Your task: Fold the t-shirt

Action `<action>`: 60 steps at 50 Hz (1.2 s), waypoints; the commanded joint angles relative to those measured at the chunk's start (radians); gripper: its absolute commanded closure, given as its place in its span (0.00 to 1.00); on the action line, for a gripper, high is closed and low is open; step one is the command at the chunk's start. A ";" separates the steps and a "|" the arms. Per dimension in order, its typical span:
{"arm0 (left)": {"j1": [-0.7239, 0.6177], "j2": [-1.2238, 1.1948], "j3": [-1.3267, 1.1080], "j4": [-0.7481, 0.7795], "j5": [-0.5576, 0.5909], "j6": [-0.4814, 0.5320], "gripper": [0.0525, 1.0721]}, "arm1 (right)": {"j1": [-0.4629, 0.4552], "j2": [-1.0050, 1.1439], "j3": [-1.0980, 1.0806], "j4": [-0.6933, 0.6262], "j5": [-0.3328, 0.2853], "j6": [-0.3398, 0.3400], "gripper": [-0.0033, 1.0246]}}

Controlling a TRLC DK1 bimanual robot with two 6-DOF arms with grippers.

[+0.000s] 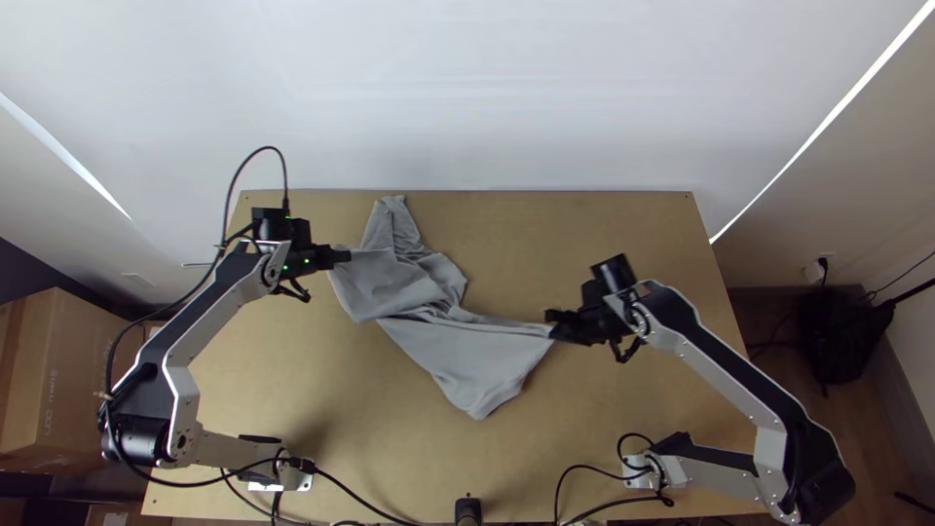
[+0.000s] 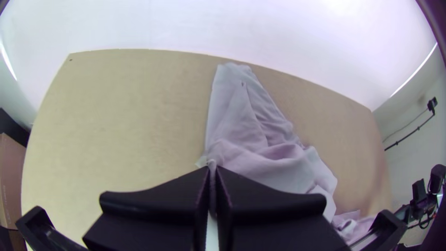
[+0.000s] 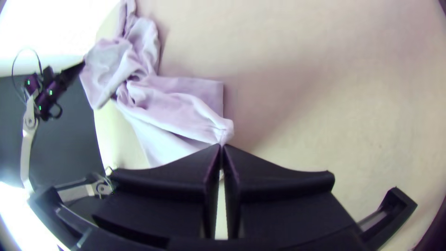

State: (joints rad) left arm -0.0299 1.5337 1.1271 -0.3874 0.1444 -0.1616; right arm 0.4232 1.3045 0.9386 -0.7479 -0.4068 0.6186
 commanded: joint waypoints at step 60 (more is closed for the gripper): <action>0.044 -0.681 0.548 0.021 -0.215 -0.087 0.98 | -0.231 -0.419 0.804 0.501 0.332 -0.367 0.97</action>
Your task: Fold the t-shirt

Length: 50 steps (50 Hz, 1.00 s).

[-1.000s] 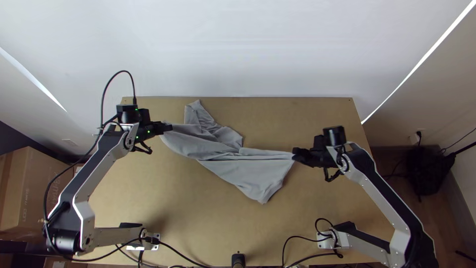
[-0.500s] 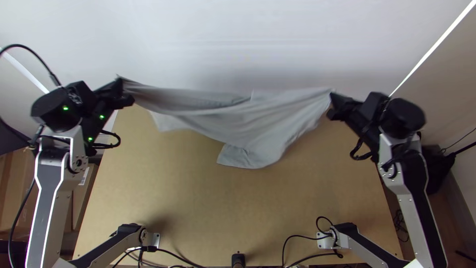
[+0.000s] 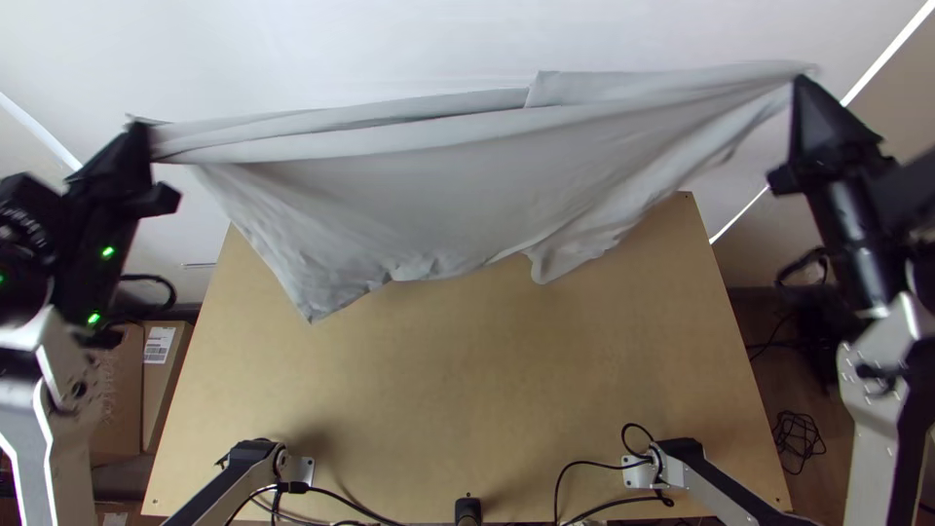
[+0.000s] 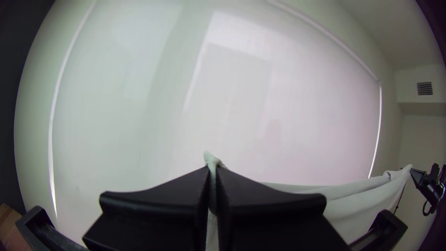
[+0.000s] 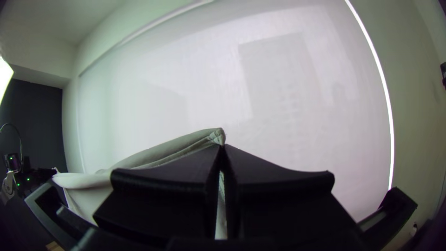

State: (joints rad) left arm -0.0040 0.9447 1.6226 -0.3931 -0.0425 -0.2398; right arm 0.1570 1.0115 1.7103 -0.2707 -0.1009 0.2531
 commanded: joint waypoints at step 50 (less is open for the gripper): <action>-0.085 -0.491 -0.828 -0.107 0.105 -0.035 0.98 | 0.222 -0.346 -0.767 -0.093 -0.143 0.290 0.97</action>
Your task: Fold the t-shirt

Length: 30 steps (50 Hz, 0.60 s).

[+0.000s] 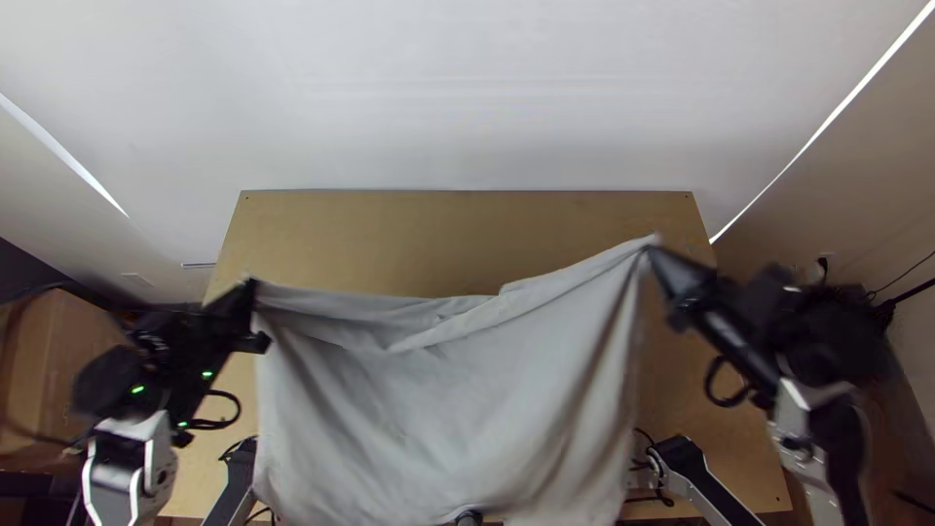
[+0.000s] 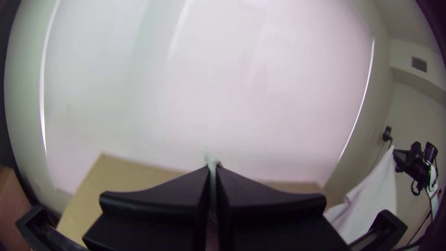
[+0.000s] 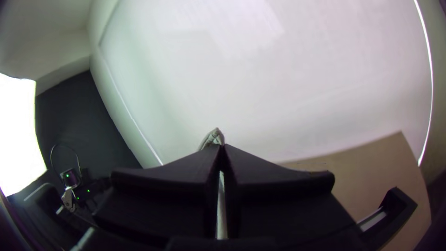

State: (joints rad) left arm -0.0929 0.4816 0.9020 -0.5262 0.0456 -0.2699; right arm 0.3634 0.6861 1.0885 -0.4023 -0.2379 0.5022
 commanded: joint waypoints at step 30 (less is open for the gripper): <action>0.122 0.670 -0.184 0.532 0.097 -0.012 0.98 | -0.118 0.527 -0.302 0.482 -0.032 0.058 0.97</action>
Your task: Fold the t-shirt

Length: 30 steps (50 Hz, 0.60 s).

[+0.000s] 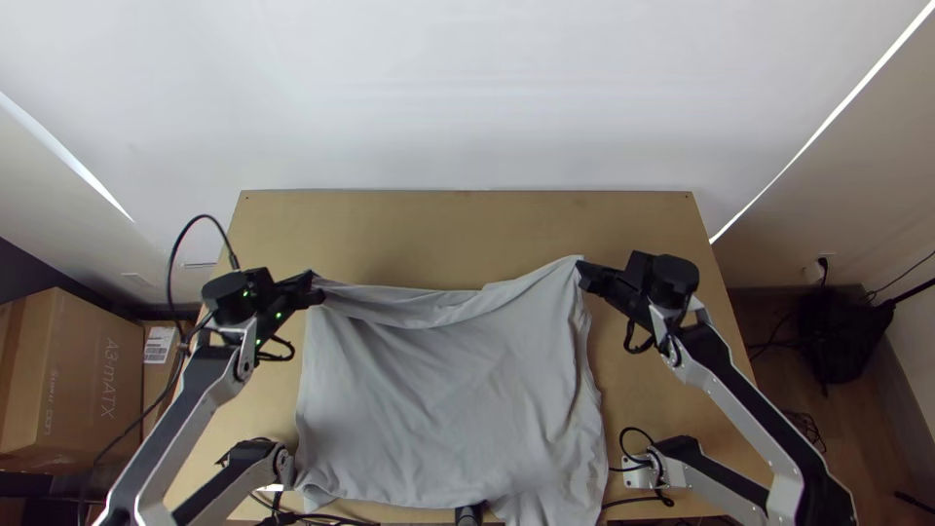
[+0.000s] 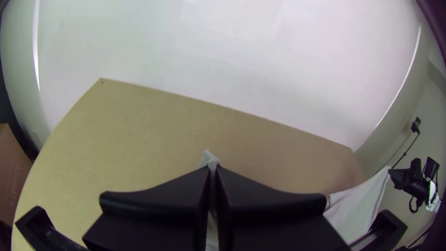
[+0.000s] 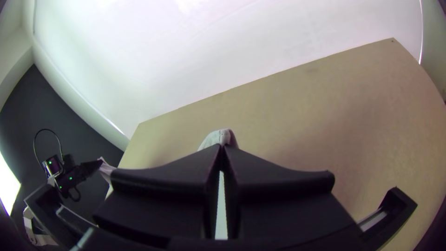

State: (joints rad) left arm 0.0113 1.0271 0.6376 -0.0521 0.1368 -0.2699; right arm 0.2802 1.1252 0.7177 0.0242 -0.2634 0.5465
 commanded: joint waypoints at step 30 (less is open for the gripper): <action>0.018 0.860 0.683 0.095 -0.019 -0.009 0.98 | -0.191 0.713 0.568 0.137 0.030 0.006 0.97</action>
State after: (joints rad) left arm 0.0216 1.7962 1.2068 0.0433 0.1345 -0.2699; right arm 0.1013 1.7542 1.1946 0.1352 -0.2642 0.5465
